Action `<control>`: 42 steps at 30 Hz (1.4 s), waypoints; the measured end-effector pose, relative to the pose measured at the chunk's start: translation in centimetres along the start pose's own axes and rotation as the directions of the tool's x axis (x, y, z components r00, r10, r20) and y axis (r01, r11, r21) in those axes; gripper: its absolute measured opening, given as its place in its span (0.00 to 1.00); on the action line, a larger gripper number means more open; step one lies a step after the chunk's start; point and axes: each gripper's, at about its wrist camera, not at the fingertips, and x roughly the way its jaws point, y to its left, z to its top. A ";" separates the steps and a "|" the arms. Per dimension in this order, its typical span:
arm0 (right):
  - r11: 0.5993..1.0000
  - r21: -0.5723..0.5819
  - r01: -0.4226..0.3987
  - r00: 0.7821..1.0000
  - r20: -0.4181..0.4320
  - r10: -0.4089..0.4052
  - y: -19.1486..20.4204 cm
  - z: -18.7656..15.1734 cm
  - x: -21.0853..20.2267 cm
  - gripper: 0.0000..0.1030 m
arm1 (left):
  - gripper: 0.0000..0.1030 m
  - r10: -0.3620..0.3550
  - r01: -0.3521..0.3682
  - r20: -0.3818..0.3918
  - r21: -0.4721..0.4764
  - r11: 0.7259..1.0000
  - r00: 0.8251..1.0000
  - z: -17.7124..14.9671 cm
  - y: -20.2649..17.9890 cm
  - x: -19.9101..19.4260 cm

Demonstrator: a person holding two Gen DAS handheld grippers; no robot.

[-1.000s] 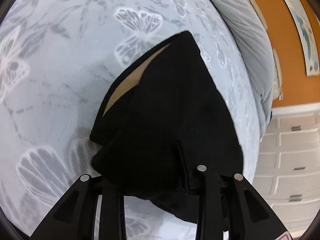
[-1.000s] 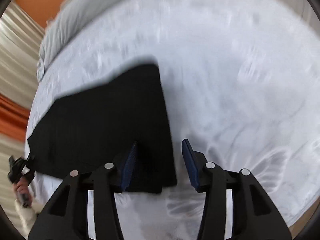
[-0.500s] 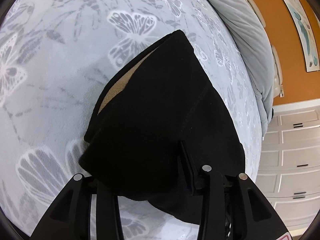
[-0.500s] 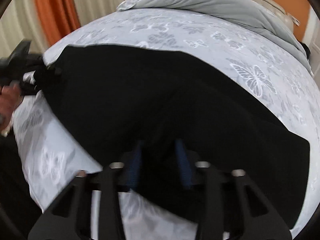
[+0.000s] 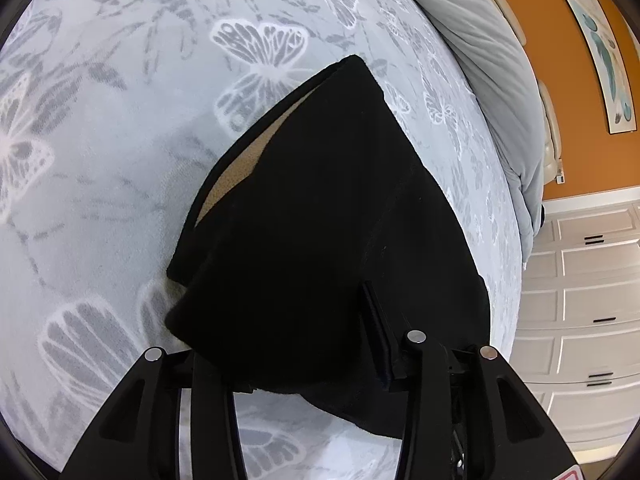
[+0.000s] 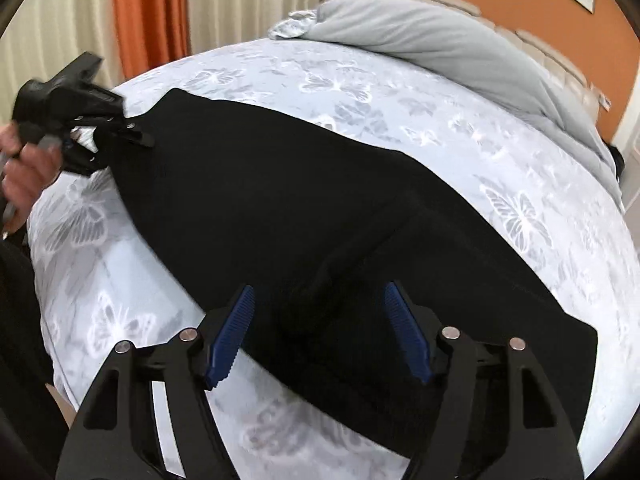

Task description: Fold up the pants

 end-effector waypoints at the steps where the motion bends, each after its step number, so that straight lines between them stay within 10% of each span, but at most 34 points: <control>1: 1.000 -0.012 0.010 1.000 -0.013 -0.010 0.1 -0.2 0.5 0.53 | 0.41 -0.001 0.001 0.000 -0.001 1.000 1.000 0.0 0.0 0.0; 6: 0.999 0.016 0.032 0.999 -0.029 -0.031 -0.6 0.7 2.2 0.21 | 0.46 0.023 -0.023 0.019 0.015 1.000 1.000 -0.3 -0.8 0.1; 11: 0.983 0.156 -0.093 0.992 0.099 0.078 -1.6 5.1 0.4 0.20 | 0.46 0.033 -0.034 0.034 0.011 0.999 0.999 -0.5 -1.2 0.0; 14: 0.981 0.135 -0.136 0.991 0.033 0.133 -0.1 5.9 3.4 0.21 | 0.47 0.045 -0.046 0.041 0.016 0.999 0.998 -0.6 -1.3 0.2; 16: 0.984 0.112 -0.136 0.988 -0.054 0.143 0.8 4.8 6.4 0.28 | 0.48 0.050 -0.051 0.041 0.023 0.998 0.998 -0.6 -1.4 0.3; 24: 0.971 0.218 -0.098 0.990 0.121 0.072 -4.6 3.9 -2.1 0.78 | 0.37 -0.006 0.006 0.047 0.006 1.000 0.999 -0.5 -1.0 -0.4; 29: 0.886 0.461 0.050 0.990 0.096 -0.106 -13.2 0.6 -5.5 0.80 | 0.19 -0.046 0.014 0.186 0.170 0.985 0.982 -1.7 -5.6 -2.9; 33: 0.780 0.625 0.028 0.987 0.107 -0.122 -18.2 -2.5 -7.5 0.80 | 0.19 -0.174 0.075 0.227 0.390 0.918 0.958 -6.0 -13.5 -4.0; 36: 0.739 0.674 0.010 0.987 0.111 -0.115 -20.0 -4.5 -8.1 0.80 | 0.25 -0.265 0.148 0.118 0.587 0.796 0.957 -12.3 -19.6 -1.8; 38: 0.726 0.688 0.019 0.990 0.086 -0.108 -20.6 -5.4 -7.7 0.80 | 0.51 -0.204 0.134 0.027 0.668 0.732 0.979 -16.4 -21.8 2.1; 42: 0.716 0.698 -0.007 0.997 0.056 -0.044 -20.5 -6.2 -6.5 0.81 | 0.55 0.022 0.031 -0.061 0.753 0.658 0.998 -21.1 -21.2 8.3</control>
